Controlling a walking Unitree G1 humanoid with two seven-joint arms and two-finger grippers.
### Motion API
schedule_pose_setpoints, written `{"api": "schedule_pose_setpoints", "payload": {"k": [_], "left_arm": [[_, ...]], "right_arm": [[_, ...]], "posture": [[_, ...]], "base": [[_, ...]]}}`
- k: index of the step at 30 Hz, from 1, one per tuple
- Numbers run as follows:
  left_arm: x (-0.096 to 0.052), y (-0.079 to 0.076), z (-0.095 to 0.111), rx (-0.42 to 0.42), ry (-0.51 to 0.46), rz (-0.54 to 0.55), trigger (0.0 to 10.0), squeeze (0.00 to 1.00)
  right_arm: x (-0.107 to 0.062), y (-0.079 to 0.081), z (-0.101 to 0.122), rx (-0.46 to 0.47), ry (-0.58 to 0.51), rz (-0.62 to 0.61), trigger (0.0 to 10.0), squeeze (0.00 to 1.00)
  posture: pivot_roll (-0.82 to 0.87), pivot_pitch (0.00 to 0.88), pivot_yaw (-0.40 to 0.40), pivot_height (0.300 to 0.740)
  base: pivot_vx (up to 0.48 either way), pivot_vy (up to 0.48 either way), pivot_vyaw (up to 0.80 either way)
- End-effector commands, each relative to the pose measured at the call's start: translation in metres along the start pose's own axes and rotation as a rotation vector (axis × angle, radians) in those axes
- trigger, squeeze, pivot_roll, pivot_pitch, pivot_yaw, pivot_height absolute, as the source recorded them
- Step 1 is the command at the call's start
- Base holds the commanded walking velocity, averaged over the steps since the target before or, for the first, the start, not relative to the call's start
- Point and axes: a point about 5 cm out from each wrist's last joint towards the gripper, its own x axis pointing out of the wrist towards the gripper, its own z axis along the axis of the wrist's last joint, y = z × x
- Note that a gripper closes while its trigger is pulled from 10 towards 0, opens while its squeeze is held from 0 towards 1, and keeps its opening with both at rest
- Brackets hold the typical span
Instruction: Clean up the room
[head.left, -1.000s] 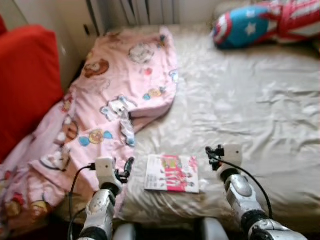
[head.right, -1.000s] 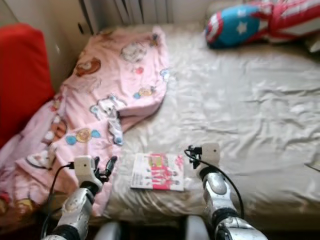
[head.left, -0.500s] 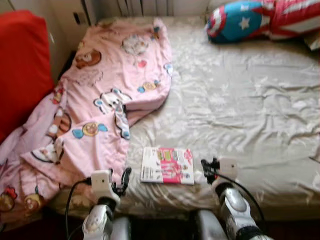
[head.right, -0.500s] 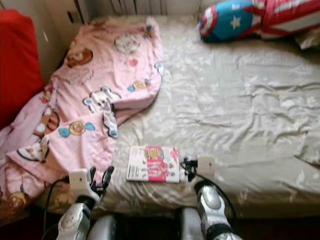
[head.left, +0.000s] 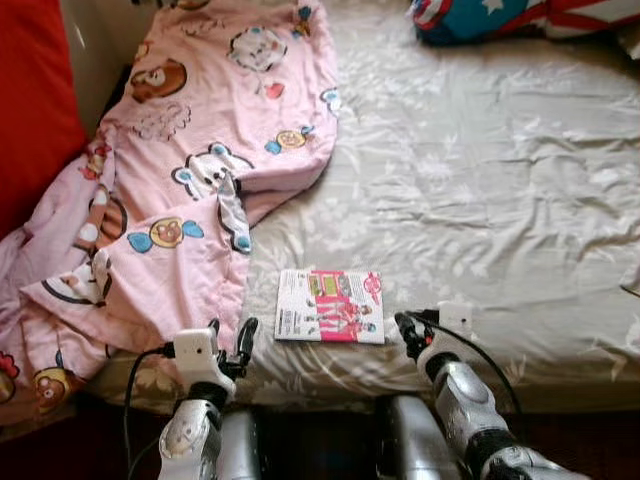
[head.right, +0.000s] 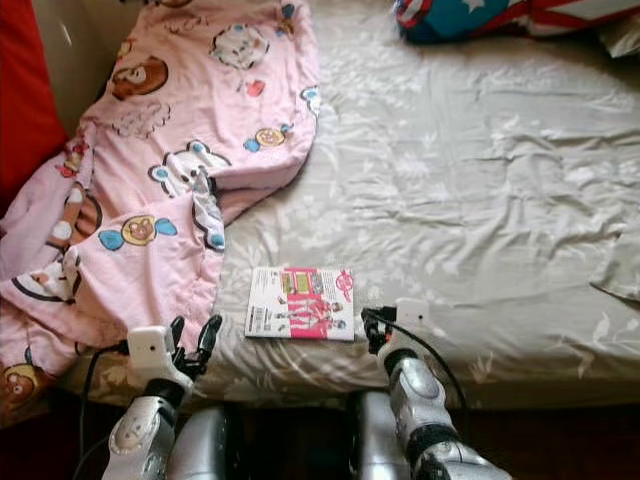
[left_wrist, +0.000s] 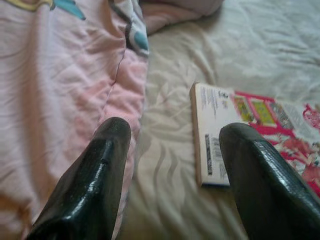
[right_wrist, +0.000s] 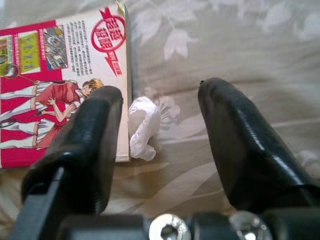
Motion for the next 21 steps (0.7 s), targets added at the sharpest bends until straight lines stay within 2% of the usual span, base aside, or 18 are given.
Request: {"api": "schedule_pose_setpoints", "payload": {"k": [1, 2, 4, 5, 21], "left_arm": [[-0.007, 0.004, -0.005, -0.004, 0.027, 0.014, 10.0, 0.00], [-0.009, 0.005, -0.004, 0.001, 0.027, 0.013, 10.0, 0.00], [-0.010, 0.005, -0.004, 0.002, 0.027, 0.013, 10.0, 0.00], [-0.011, 0.005, -0.003, 0.004, 0.028, 0.012, 10.0, 0.00], [-0.022, 0.005, 0.006, 0.025, 0.040, -0.006, 10.0, 0.00]], "right_arm": [[-0.001, 0.001, -0.009, 0.029, 0.043, -0.008, 10.0, 1.00], [0.000, 0.002, -0.009, 0.057, 0.065, -0.001, 10.0, 0.55], [0.000, 0.002, -0.009, 0.047, 0.078, 0.000, 10.0, 0.55], [0.001, 0.002, -0.008, 0.032, 0.089, 0.001, 10.0, 0.00], [0.006, 0.004, 0.002, 0.039, 0.107, -0.014, 10.0, 0.00]], "posture": [[0.04, 0.319, 0.024, 0.613], [0.05, 0.324, 0.030, 0.613], [0.05, 0.324, 0.031, 0.613], [0.05, 0.324, 0.031, 0.613], [0.12, 0.352, 0.063, 0.613]], "base": [[0.000, 0.000, 0.00], [0.000, 0.000, 0.00], [0.000, 0.000, 0.00], [0.000, 0.000, 0.00], [0.000, 0.000, 0.00]]}}
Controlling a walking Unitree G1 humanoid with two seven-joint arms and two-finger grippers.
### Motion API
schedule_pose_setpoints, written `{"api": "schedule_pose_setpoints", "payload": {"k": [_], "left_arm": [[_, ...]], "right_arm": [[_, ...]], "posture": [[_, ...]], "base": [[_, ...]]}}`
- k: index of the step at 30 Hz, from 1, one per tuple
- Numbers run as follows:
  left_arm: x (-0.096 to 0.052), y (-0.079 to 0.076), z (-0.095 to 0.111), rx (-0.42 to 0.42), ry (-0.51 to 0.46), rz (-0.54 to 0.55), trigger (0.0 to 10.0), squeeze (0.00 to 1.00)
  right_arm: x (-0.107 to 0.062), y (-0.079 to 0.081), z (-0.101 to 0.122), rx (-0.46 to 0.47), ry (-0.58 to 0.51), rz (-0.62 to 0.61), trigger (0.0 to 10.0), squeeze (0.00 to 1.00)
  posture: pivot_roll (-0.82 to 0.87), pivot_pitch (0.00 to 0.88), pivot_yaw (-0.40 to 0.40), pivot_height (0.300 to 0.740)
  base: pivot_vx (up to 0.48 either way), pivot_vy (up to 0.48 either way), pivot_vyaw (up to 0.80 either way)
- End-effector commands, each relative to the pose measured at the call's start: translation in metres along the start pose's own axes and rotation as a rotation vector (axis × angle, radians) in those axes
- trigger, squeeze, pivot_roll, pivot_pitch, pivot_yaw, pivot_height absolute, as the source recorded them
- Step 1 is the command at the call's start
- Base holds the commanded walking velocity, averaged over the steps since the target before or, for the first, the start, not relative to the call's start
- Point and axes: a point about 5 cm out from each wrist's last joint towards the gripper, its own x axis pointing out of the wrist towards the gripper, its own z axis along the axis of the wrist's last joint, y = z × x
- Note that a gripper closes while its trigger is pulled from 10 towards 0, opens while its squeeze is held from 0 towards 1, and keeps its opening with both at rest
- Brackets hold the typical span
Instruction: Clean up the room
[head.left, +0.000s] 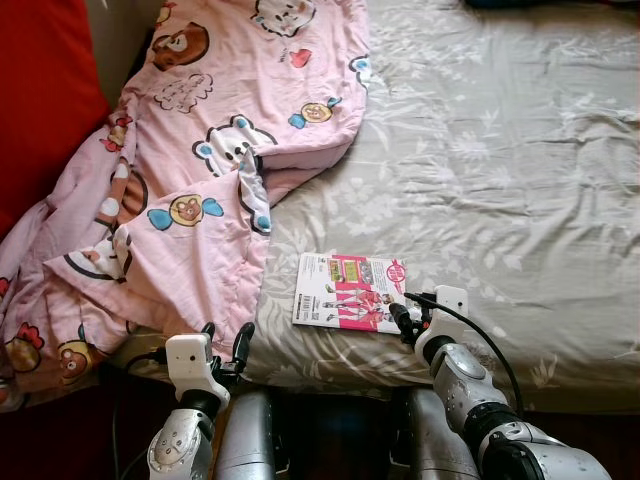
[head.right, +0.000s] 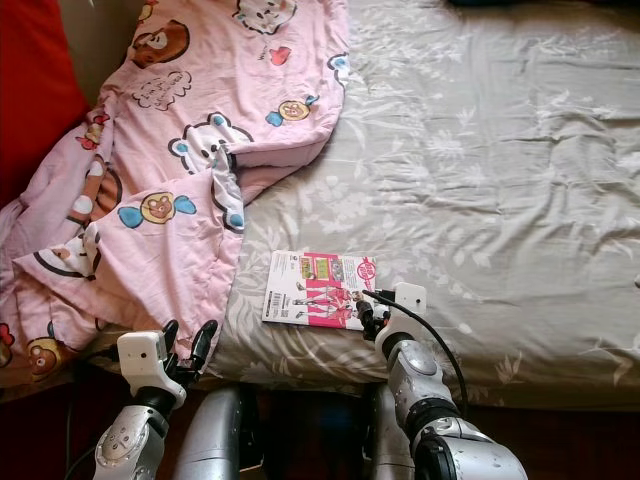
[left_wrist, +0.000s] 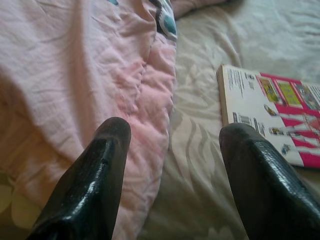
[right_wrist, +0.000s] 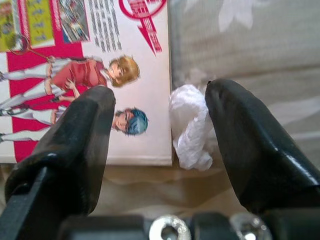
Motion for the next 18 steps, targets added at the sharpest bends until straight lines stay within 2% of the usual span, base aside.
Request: {"api": "schedule_pose_setpoints", "payload": {"k": [1, 2, 4, 10, 11, 12, 13, 18], "left_arm": [[-0.0080, 0.0044, -0.0051, -0.001, 0.038, 0.014, 10.0, 0.00], [-0.0088, 0.0044, -0.0043, 0.000, 0.042, 0.015, 10.0, 0.00], [-0.0106, 0.0046, -0.0031, 0.000, 0.050, 0.016, 10.0, 0.00], [-0.0129, 0.0041, -0.0031, 0.001, 0.062, 0.016, 10.0, 0.00], [-0.0128, 0.0037, -0.0031, 0.001, 0.064, 0.015, 10.0, 0.00], [-0.0125, 0.0033, -0.0032, 0.001, 0.066, 0.014, 10.0, 0.00], [-0.0120, 0.0030, -0.0032, 0.000, 0.069, 0.014, 10.0, 0.00], [-0.0105, 0.0020, -0.0027, -0.002, 0.075, 0.014, 10.0, 0.00]], "right_arm": [[-0.0021, 0.0001, -0.0127, 0.018, 0.056, -0.007, 10.0, 0.00], [-0.0018, 0.0008, -0.0129, 0.014, 0.062, -0.006, 9.7, 0.00], [-0.0016, 0.0012, -0.0134, -0.004, 0.074, -0.014, 10.0, 0.00], [-0.0022, -0.0005, -0.0156, -0.008, 0.086, -0.031, 10.0, 0.00], [-0.0025, -0.0012, -0.0162, -0.008, 0.088, -0.032, 4.9, 0.00], [-0.0028, -0.0018, -0.0167, -0.008, 0.089, -0.033, 3.2, 0.00], [-0.0031, -0.0027, -0.0173, -0.006, 0.091, -0.036, 0.0, 0.00], [-0.0040, -0.0055, -0.0189, -0.008, 0.097, -0.050, 0.0, 0.00]], "posture": [[0.12, 0.352, 0.063, 0.613], [0.12, 0.354, 0.064, 0.613], [0.12, 0.354, 0.065, 0.613], [0.12, 0.354, 0.067, 0.613], [0.12, 0.354, 0.067, 0.613], [0.12, 0.352, 0.067, 0.613], [0.12, 0.349, 0.066, 0.613], [0.11, 0.345, 0.066, 0.613]], "base": [[0.000, 0.000, 0.00], [0.000, 0.000, 0.00], [0.000, 0.000, 0.00], [0.000, 0.000, 0.00], [0.000, 0.000, 0.00], [0.000, 0.000, 0.00], [0.000, 0.000, 0.00], [0.000, 0.000, 0.00]]}}
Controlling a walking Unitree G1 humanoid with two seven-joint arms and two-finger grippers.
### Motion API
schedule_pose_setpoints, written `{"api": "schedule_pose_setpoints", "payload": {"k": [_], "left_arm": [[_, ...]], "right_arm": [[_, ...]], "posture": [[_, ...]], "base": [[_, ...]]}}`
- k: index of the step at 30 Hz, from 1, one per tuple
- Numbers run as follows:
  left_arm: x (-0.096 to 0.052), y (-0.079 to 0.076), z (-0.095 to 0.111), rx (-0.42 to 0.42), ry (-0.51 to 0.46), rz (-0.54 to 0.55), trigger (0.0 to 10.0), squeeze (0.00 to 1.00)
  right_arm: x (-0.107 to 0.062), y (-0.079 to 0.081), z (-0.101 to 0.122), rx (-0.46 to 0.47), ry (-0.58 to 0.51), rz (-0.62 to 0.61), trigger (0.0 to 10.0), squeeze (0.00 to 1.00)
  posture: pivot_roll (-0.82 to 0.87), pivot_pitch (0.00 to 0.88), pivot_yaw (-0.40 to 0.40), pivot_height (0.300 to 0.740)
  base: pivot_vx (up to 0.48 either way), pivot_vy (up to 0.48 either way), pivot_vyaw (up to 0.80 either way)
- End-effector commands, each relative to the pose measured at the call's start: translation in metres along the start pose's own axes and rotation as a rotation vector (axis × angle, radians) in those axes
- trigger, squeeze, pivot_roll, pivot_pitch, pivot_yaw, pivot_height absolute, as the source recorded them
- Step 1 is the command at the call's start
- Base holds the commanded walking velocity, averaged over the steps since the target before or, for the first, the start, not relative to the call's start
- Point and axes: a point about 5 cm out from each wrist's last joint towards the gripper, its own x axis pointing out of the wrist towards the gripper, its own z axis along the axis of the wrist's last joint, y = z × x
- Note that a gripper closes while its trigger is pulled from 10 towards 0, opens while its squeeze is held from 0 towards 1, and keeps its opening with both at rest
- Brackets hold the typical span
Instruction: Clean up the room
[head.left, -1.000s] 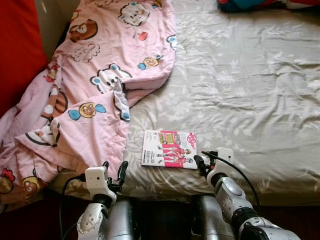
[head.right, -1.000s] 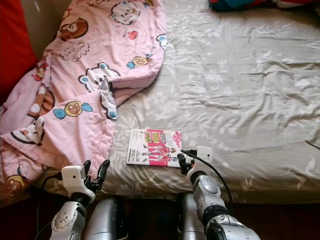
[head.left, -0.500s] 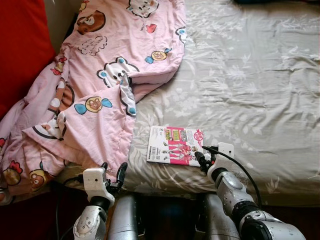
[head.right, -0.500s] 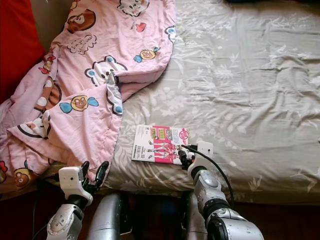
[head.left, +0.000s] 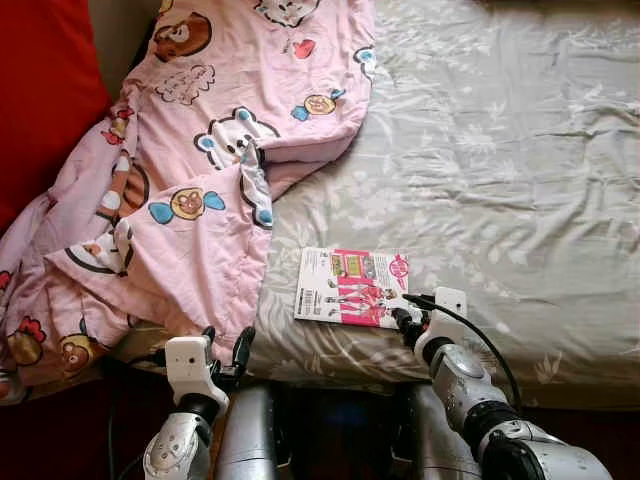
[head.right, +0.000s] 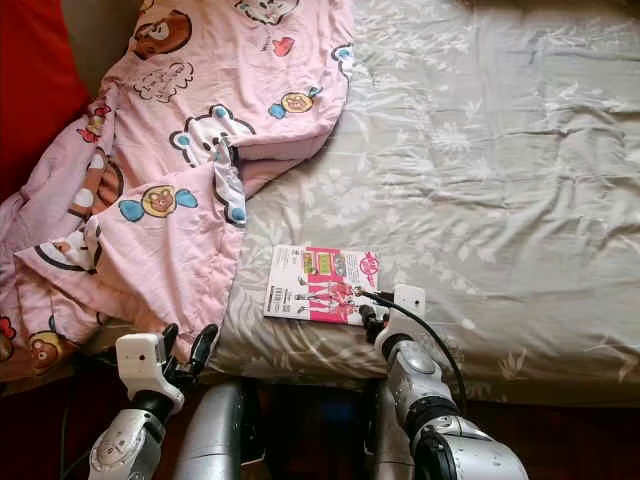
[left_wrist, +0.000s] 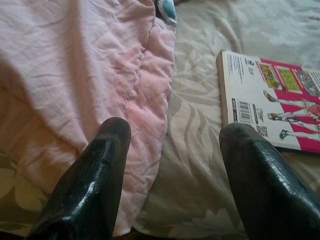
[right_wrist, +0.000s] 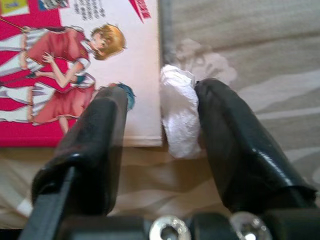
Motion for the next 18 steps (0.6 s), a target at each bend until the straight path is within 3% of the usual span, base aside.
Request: {"api": "schedule_pose_setpoints", "payload": {"k": [1, 18], "left_arm": [[-0.0068, 0.0030, -0.0079, -0.002, 0.043, 0.014, 10.0, 0.00], [-0.0034, 0.0016, -0.0094, -0.004, 0.057, 0.012, 10.0, 0.00]], "right_arm": [[-0.0035, -0.0037, -0.0166, 0.009, 0.063, -0.019, 0.0, 0.00], [-0.0047, -0.0074, -0.0196, 0.012, 0.073, -0.037, 0.0, 0.00]], "posture": [[0.11, 0.345, 0.066, 0.613], [0.10, 0.325, 0.062, 0.613]], "base": [[0.000, 0.000, 0.00], [0.000, 0.000, 0.00]]}}
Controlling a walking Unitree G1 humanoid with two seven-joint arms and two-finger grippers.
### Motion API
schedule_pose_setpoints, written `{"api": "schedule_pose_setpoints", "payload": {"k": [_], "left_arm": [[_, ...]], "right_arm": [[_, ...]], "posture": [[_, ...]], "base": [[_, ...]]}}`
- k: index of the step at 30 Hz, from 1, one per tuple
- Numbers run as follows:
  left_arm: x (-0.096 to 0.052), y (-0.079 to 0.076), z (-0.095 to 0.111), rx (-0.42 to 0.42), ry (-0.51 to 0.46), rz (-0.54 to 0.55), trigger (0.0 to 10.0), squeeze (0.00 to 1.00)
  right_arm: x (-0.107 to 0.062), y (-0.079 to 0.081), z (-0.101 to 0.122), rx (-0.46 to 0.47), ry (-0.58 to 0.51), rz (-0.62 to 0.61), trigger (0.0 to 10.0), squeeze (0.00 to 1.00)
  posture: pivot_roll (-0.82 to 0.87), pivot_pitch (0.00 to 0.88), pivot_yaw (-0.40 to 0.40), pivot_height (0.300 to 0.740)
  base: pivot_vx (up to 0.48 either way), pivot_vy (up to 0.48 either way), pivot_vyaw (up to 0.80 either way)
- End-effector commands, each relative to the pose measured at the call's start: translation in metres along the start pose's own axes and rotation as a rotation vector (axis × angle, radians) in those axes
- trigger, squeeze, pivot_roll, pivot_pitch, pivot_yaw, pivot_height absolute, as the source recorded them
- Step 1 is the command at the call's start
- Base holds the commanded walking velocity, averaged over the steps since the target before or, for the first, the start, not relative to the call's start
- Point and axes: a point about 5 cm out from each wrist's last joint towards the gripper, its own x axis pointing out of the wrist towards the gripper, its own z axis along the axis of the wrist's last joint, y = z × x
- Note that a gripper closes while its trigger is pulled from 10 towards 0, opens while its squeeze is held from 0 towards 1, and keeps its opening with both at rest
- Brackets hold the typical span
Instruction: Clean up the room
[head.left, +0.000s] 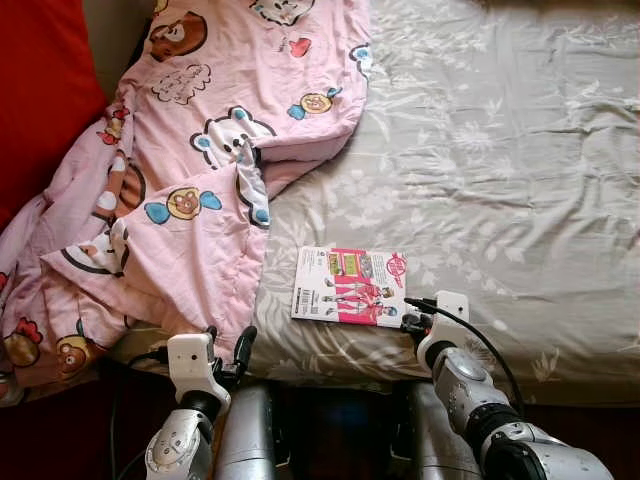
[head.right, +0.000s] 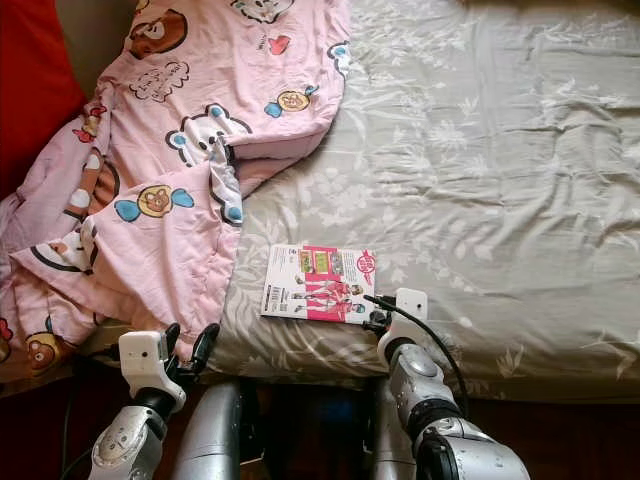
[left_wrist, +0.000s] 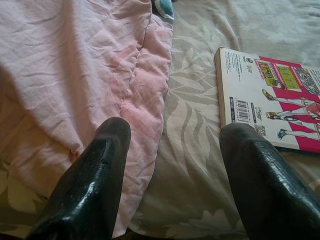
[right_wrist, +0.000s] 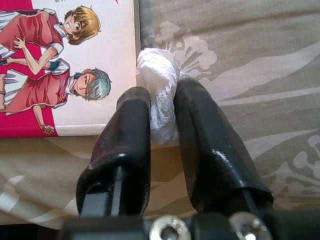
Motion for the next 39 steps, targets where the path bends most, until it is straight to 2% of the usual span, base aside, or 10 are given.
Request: {"api": "schedule_pose_setpoints", "payload": {"k": [1, 14, 18, 26, 30, 31, 32, 33, 36, 39], "left_arm": [[-0.006, 0.003, -0.011, -0.002, 0.050, 0.013, 10.0, 0.00], [0.000, 0.002, -0.014, -0.005, 0.058, 0.017, 10.0, 0.00], [0.001, 0.003, -0.017, -0.005, 0.065, 0.026, 10.0, 0.00], [-0.002, 0.002, -0.025, -0.018, 0.078, 0.045, 10.0, 0.00], [-0.005, 0.003, -0.031, -0.021, 0.089, 0.052, 10.0, 0.00], [-0.009, 0.003, -0.034, -0.023, 0.097, 0.055, 10.0, 0.00], [-0.011, 0.003, -0.036, -0.024, 0.101, 0.057, 10.0, 0.00], [-0.014, 0.004, -0.038, -0.024, 0.109, 0.059, 10.0, 0.00], [-0.019, 0.006, -0.044, -0.027, 0.130, 0.066, 10.0, 0.00], [-0.019, 0.006, -0.046, -0.029, 0.135, 0.068, 10.0, 0.00]], "right_arm": [[-0.003, -0.004, -0.015, 0.018, 0.050, -0.014, 0.0, 0.00], [-0.006, -0.012, -0.019, 0.022, 0.050, -0.038, 0.0, 0.00], [-0.007, -0.019, -0.014, 0.028, 0.002, -0.063, 0.0, 0.00], [-0.017, -0.033, 0.005, 0.017, -0.273, -0.055, 0.0, 0.00], [-0.029, -0.037, -0.001, -0.050, -0.357, -0.044, 0.0, 0.00], [-0.039, -0.037, -0.010, -0.121, -0.392, -0.024, 0.0, 0.00], [-0.044, -0.038, -0.014, -0.138, -0.401, -0.018, 4.6, 0.00], [-0.049, -0.039, -0.022, -0.133, -0.398, -0.018, 10.0, 0.00], [-0.062, -0.043, -0.039, -0.133, -0.387, -0.014, 10.0, 0.00], [-0.064, -0.045, -0.046, -0.136, -0.362, -0.016, 10.0, 0.00]], "posture": [[0.10, 0.322, 0.061, 0.613], [0.08, 0.292, 0.052, 0.613], [0.06, 0.280, 0.046, 0.613], [0.01, 0.257, 0.021, 0.613], [-0.03, 0.248, 0.005, 0.613], [-0.04, 0.244, 0.003, 0.613], [-0.05, 0.242, 0.001, 0.613], [-0.05, 0.237, -0.001, 0.613], [-0.07, 0.224, -0.003, 0.613], [-0.07, 0.219, -0.004, 0.623]], "base": [[0.000, 0.000, 0.00], [0.000, 0.000, 0.00], [0.000, 0.000, 0.00], [0.000, 0.000, 0.00], [0.000, 0.000, 0.00], [0.000, 0.000, 0.00], [0.000, 0.000, 0.00], [0.000, 0.000, 0.00], [0.000, 0.000, 0.00], [0.000, 0.000, 0.00]]}}
